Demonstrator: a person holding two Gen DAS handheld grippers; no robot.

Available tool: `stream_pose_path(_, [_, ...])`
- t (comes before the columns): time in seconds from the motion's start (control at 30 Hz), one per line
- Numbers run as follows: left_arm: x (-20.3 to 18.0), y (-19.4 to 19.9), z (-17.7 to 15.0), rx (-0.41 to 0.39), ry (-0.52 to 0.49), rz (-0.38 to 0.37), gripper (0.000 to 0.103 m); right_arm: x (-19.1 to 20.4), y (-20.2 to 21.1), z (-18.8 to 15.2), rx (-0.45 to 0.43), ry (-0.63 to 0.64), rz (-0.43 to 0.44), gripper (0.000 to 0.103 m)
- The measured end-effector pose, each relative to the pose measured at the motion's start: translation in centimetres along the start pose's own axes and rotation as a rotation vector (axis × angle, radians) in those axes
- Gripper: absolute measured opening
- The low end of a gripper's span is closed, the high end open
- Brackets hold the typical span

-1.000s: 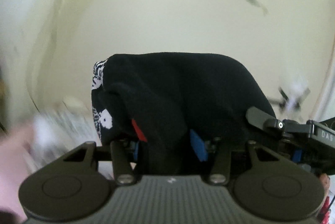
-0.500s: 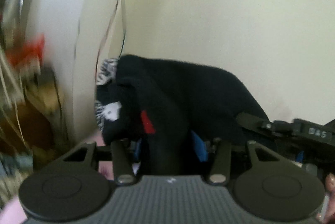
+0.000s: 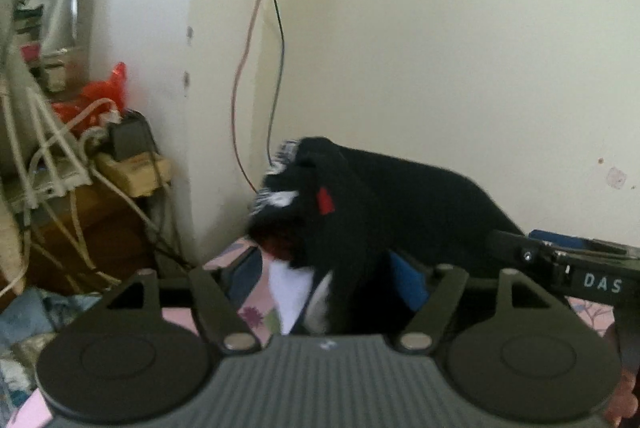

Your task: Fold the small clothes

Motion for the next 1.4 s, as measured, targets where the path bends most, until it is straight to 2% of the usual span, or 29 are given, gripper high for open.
stream_pose_path(0.1, [0.0,3.6,0.3,-0.052,-0.043,0.018,0.075,0.4,2.3,-0.2,-0.003,0.051,-0.021,0.075])
stream_pose_path(0.17, [-0.5,6.2,-0.4,-0.087,-0.068,0.030,0.090,0.7,4.1,-0.7,0.004,0.094,-0.045,0.075])
stream_pose_path(0.23, [-1.3,8.7,-1.2,-0.124,-0.082,0.032,0.096,0.8,5.6,-1.1,0.017,0.119,-0.062,0.075])
stream_pose_path(0.37, [-2.9,11.2,-3.1,-0.149,-0.118,0.050,0.098,1.0,8.3,-2.8,0.058,0.163,-0.090,0.075])
stream_pose_path(0.43, [-3.8,12.6,-4.3,-0.140,-0.108,0.044,0.102,1.2,9.7,-3.7,0.076,0.183,-0.102,0.075])
stream_pose_path(0.53, [-5.7,15.0,-5.9,-0.120,-0.115,0.051,0.103,1.3,11.9,-5.3,0.103,0.200,-0.111,0.075])
stream_pose_path(0.7, [-8.2,16.6,-8.9,-0.082,-0.142,0.074,0.103,0.3,16.9,-8.6,0.133,0.187,-0.127,0.078])
stream_pose_path(0.8, [-9.6,17.1,-10.4,-0.051,-0.152,0.053,0.103,-0.6,19.8,-10.8,0.170,0.164,-0.132,0.086])
stream_pose_path(0.9, [-11.3,17.0,-12.0,0.006,-0.187,0.031,0.103,-0.8,22.0,-13.0,0.196,0.158,-0.145,0.087])
stream_pose_path(1.0, [-12.8,17.0,-13.7,0.039,-0.234,0.046,0.103,-1.2,23.9,-14.6,0.217,0.154,-0.174,0.087])
stream_pose_path(1.1, [-13.6,17.2,-14.7,0.048,-0.263,0.064,0.103,-1.5,25.3,-15.5,0.237,0.126,-0.184,0.087])
stream_pose_path(1.4, [-13.4,17.7,-15.0,0.079,-0.199,0.081,0.103,-1.5,27.6,-16.5,0.218,0.122,-0.213,0.087])
Point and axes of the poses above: each gripper's, at about its wrist camera, not at the fingertips, and y roughly against the way its jaws point, x to its left, z to its top, the point moved 1 cm from there along -y, roughly the way its jaws point, and after that the axes turned 10 degrees about -x, right-handed, at the moved point
